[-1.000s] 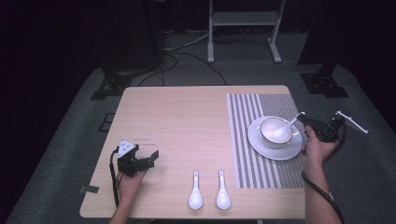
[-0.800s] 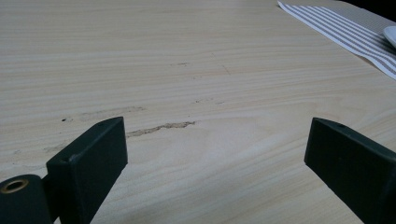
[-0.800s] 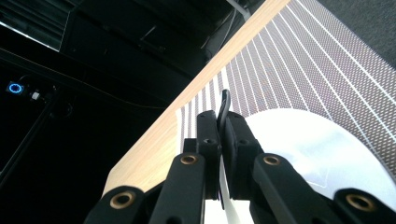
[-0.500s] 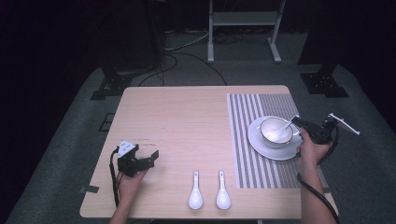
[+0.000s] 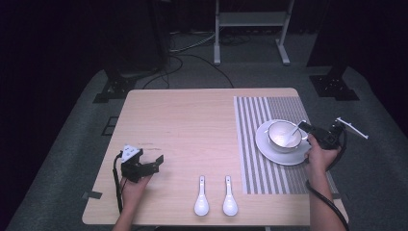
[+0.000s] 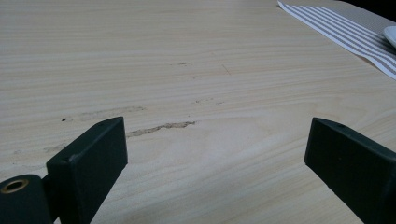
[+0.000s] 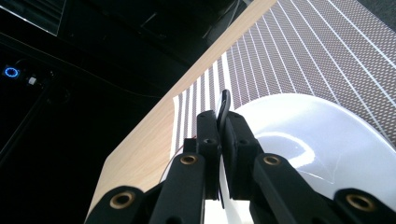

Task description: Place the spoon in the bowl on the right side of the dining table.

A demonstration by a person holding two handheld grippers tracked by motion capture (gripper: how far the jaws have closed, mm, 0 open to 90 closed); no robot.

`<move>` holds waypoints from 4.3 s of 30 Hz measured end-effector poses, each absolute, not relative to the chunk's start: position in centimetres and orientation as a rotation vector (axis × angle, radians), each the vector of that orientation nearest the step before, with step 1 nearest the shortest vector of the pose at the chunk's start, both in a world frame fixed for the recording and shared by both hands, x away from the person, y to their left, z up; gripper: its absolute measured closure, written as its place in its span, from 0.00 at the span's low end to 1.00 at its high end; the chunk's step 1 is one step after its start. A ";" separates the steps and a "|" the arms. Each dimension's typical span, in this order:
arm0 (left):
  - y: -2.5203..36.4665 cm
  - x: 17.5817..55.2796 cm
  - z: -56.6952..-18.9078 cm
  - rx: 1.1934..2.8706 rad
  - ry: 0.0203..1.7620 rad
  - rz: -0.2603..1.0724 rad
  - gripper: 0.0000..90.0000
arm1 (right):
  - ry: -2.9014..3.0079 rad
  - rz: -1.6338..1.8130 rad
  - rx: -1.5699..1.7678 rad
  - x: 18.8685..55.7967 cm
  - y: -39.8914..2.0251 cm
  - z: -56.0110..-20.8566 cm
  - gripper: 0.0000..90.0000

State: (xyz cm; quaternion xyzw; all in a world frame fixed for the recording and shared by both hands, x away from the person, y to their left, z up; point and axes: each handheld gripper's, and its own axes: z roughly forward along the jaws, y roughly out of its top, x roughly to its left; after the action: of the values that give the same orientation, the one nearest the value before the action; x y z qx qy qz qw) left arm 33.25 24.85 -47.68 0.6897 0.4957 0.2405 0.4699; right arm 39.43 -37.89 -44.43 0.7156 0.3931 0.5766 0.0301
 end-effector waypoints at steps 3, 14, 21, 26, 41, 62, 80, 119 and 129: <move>24.8 33.3 -47.7 1.690 1.214 0.590 0.05 | 1.217 1.770 2.207 39.4 -37.9 -44.6 0.95; 24.9 33.3 -47.7 1.689 1.216 0.589 0.05 | 1.210 1.804 2.204 39.2 -38.2 -45.1 0.95; 24.8 33.3 -47.7 1.686 1.218 0.589 0.05 | 1.237 1.813 2.174 39.1 -38.3 -45.2 0.94; 24.8 33.4 -47.7 1.685 1.218 0.589 0.05 | 1.243 1.808 2.173 39.0 -38.4 -45.3 0.92; 24.7 33.3 -47.7 1.686 1.220 0.590 0.05 | 1.212 1.849 2.156 38.1 -39.3 -45.6 0.81; 24.6 33.3 -47.7 1.688 1.217 0.590 0.05 | 1.229 1.905 2.096 35.8 -40.0 -45.8 0.70; 24.5 33.3 -47.7 1.697 1.210 0.590 0.05 | 1.291 1.995 1.958 33.7 -38.8 -44.6 0.54; 24.4 33.2 -47.7 1.697 1.211 0.593 0.05 | 1.493 2.002 1.858 30.4 -35.3 -46.1 0.46; 24.4 33.2 -47.7 1.697 1.211 0.592 0.05 | 1.512 2.009 1.861 29.9 -34.9 -46.8 0.46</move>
State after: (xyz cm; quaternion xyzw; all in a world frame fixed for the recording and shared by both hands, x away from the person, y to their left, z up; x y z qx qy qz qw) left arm 33.19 24.42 -47.70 0.6920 0.4936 0.2415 0.4682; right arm 29.86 -34.87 -46.83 0.5948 0.4833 0.6423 0.0069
